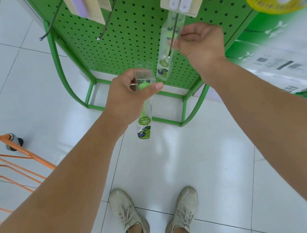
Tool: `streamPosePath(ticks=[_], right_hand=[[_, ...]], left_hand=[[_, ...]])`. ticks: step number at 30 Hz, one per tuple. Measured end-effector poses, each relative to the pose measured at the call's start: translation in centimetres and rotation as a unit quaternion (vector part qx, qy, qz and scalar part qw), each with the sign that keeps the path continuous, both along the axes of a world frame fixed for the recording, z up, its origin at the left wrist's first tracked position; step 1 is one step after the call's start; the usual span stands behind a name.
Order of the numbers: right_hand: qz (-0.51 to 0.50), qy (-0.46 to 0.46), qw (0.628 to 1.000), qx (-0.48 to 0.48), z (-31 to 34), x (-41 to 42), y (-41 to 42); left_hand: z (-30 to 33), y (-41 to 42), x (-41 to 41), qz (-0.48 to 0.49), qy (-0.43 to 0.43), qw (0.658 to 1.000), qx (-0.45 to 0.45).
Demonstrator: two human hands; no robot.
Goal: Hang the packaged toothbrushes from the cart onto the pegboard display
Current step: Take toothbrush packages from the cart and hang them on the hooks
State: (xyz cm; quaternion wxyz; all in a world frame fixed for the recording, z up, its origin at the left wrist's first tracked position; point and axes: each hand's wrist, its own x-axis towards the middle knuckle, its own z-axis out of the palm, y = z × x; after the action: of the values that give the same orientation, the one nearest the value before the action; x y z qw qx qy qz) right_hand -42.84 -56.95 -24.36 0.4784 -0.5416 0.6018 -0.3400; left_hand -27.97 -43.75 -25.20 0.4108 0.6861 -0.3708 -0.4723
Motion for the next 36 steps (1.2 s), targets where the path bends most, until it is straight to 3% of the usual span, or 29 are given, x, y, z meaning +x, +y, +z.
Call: streamPosePath(ticks=[6, 10, 12, 15, 20, 26, 36], right_hand=[[-0.057, -0.005, 0.994, 0.090, -0.4, -1.2, 4.2], [0.118, -0.126, 0.971, 0.163, 1.9, -2.8, 9.1], [0.161, -0.121, 0.969, 0.142, 2.2, -2.8, 10.4], [0.130, -0.116, 0.978, 0.117, 2.0, -2.2, 10.9], [0.087, -0.141, 0.981, 0.099, 2.2, -1.9, 10.0], [0.108, -0.116, 0.985, 0.072, 3.0, -1.3, 8.7], [0.066, -0.114, 0.989, 0.070, 2.2, -1.5, 8.6]], left_hand=[[0.7, 0.6, -1.1, -0.033, -0.004, 0.999, -0.034], [1.7, 0.8, -1.5, -0.092, -0.011, 0.995, -0.046], [1.8, 0.7, -1.7, -0.117, -0.038, 0.991, -0.050], [1.7, 0.6, -2.1, -0.125, -0.063, 0.989, -0.047], [1.9, 0.6, -2.2, -0.097, -0.031, 0.993, -0.066], [2.1, 0.7, -1.6, -0.033, 0.016, 0.997, -0.066], [2.1, 0.6, -1.3, -0.064, 0.045, 0.993, -0.084]])
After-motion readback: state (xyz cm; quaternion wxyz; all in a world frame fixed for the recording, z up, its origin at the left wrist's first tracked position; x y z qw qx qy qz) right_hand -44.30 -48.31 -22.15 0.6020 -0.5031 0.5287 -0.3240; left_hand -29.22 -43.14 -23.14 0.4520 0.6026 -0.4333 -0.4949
